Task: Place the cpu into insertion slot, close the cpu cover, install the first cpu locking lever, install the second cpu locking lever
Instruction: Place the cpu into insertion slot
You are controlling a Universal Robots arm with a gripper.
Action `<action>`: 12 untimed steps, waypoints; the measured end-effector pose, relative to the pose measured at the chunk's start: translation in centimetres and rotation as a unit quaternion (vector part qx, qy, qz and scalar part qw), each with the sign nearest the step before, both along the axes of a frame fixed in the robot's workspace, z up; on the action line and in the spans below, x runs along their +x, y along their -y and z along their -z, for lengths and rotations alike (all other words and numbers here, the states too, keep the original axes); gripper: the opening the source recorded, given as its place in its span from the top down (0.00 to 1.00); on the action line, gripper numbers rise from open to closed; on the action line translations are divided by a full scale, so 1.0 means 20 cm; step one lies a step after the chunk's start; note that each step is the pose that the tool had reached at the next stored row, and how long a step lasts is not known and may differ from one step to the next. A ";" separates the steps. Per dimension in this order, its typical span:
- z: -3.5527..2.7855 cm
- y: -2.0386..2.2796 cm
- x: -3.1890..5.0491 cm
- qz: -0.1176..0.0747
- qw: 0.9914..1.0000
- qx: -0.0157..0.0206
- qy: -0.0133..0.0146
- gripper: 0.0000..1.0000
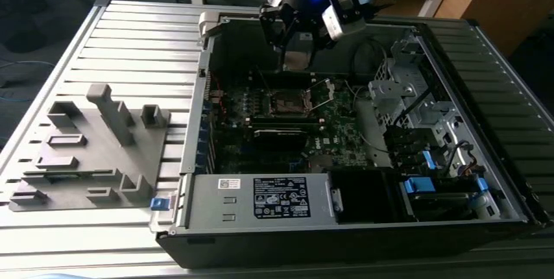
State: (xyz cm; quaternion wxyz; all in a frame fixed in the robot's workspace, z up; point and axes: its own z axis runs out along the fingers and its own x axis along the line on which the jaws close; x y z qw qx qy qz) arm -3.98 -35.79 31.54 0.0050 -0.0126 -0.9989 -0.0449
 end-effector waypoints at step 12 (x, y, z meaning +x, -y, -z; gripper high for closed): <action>0.008 0.000 0.000 0.000 1.000 0.000 0.000 0.46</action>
